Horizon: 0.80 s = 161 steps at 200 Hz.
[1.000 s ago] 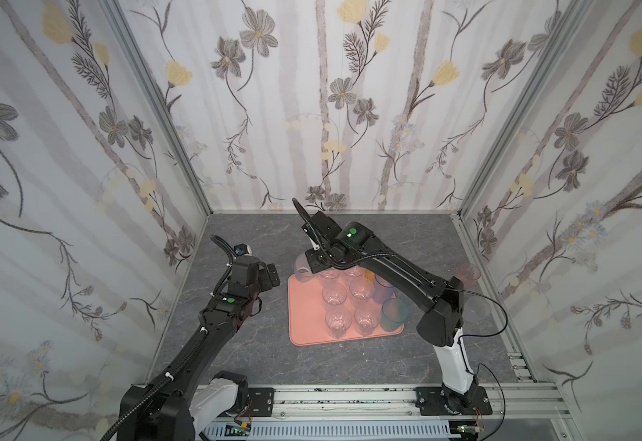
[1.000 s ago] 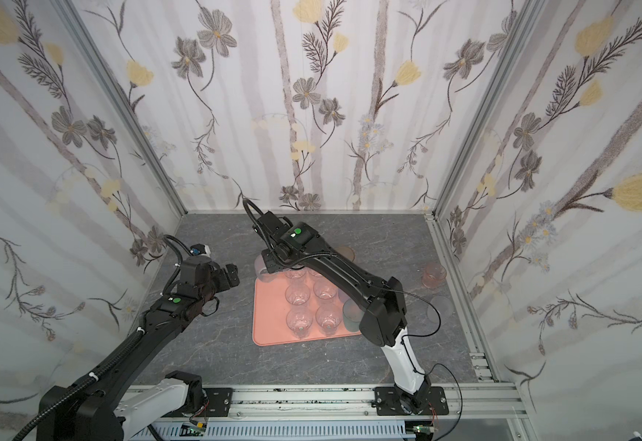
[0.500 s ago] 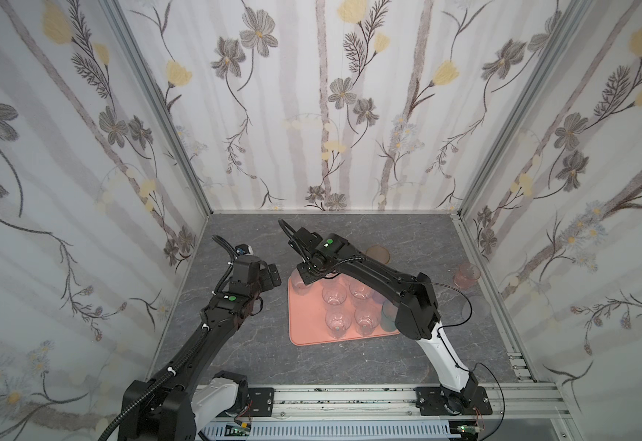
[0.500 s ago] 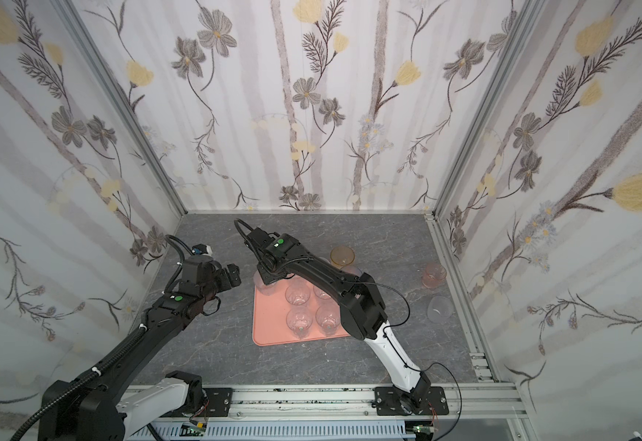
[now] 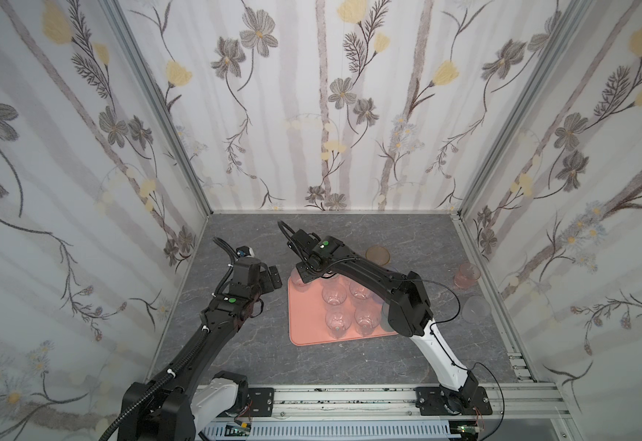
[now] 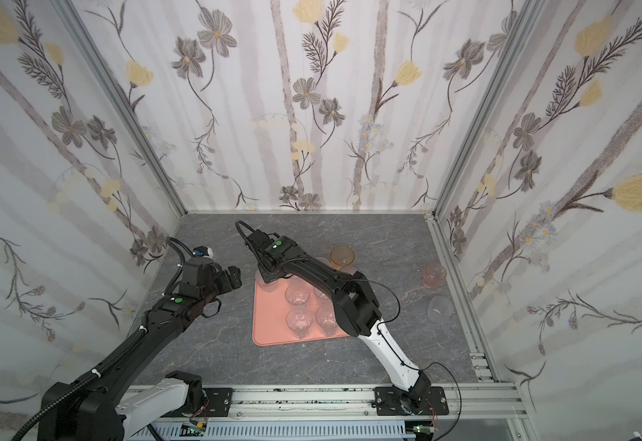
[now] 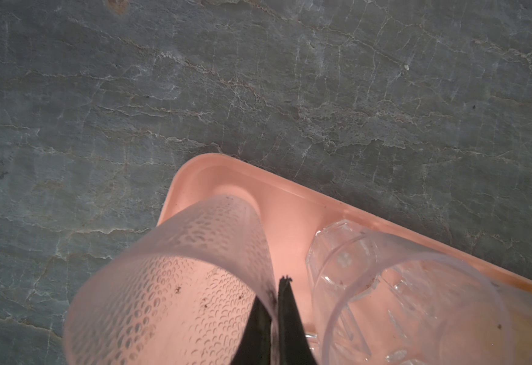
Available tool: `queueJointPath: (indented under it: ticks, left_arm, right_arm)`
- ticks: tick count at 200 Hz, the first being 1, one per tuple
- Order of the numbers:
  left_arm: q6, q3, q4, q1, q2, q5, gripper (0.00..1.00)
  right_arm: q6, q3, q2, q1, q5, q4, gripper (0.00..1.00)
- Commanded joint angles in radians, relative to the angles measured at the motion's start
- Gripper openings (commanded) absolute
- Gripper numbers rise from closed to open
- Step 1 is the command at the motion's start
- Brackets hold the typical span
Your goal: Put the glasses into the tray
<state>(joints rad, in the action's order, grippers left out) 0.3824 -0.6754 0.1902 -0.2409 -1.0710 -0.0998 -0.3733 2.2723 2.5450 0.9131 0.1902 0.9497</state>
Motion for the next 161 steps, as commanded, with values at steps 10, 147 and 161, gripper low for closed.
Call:
queueJointPath:
  ticks: [10,147,161]
  left_arm:
    - [0.024,0.007,-0.014,-0.004,0.011,0.005,0.97]
    - [-0.069,-0.089,-0.005,-0.112,0.045,-0.129,0.94]
    - [-0.092,-0.123,-0.006,-0.179,0.029,-0.172,0.94]
  right_arm:
    - [-0.008,0.007,0.000,0.002,0.004,-0.029,0.16]
    - [-0.039,-0.020,-0.315,-0.060,-0.057,0.005,0.37]
    - [-0.049,-0.082,-0.393,-0.076,-0.056,-0.015,0.38]
